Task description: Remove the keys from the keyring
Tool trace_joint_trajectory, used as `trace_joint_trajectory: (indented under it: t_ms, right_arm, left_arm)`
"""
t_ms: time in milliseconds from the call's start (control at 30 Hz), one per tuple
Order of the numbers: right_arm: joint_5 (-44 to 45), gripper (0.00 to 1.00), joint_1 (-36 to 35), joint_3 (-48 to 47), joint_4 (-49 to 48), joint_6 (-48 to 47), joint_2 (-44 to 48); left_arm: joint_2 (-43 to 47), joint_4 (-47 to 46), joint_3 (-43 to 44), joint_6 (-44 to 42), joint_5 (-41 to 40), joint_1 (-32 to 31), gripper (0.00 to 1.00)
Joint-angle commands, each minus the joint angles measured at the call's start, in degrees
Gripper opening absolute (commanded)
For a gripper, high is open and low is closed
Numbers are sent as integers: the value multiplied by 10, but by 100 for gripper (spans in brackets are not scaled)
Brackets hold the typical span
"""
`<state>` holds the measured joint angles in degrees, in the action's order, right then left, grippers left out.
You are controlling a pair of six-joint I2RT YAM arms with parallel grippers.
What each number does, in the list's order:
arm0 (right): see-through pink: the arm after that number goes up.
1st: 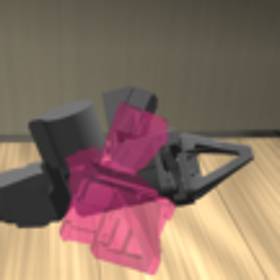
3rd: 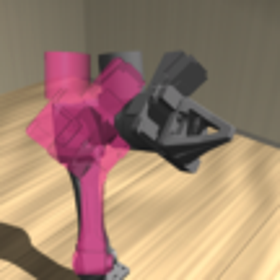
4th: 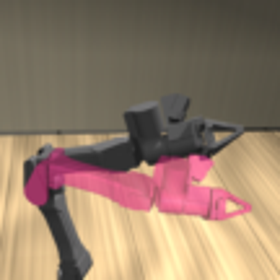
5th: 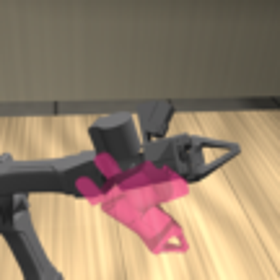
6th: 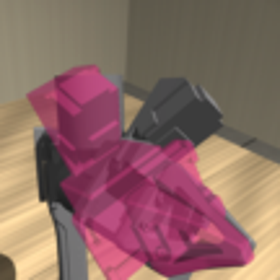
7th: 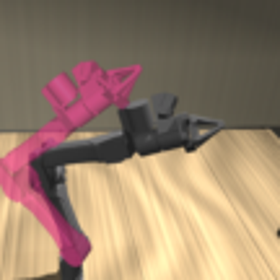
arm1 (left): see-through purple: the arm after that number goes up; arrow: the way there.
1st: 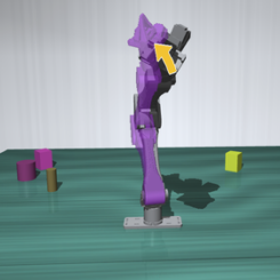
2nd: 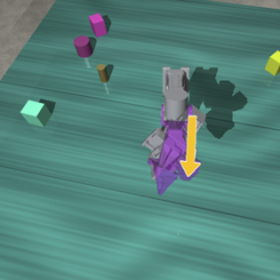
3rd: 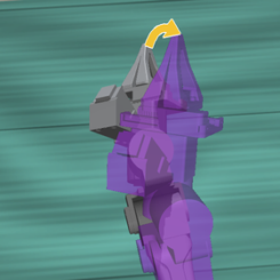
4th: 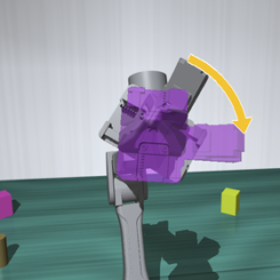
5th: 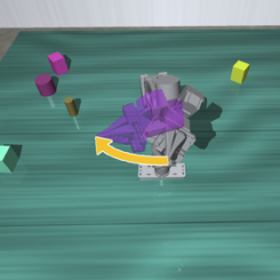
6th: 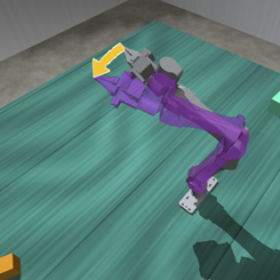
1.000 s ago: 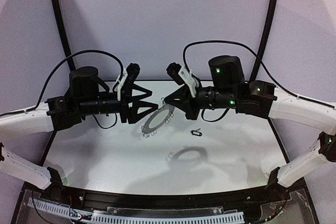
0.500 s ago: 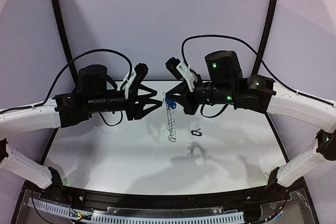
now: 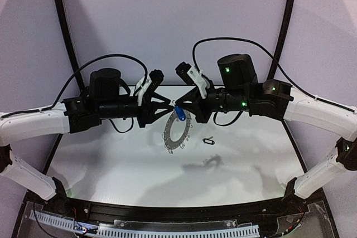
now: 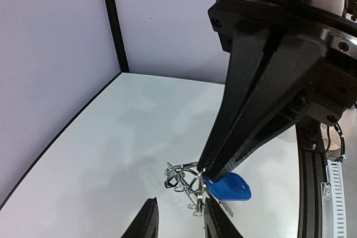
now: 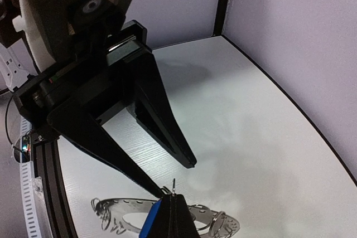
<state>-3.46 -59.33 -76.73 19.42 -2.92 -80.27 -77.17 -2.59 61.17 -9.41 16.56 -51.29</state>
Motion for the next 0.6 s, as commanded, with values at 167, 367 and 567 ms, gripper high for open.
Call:
trace_joint_trajectory:
  t_ms: [167, 367, 567]
  right_arm:
    - [-36, 0, -4, -12, -25, 3, 7]
    - [-41, 0, -4, -16, -23, 4, 1]
    - [-46, 0, -4, -14, -31, 4, 3]
  left_arm:
    - [9, 21, 12, -28, -1, 1, 19]
    - [9, 18, 9, -32, 17, 1, 18]
    - [10, 14, 6, -43, 24, 1, 1]
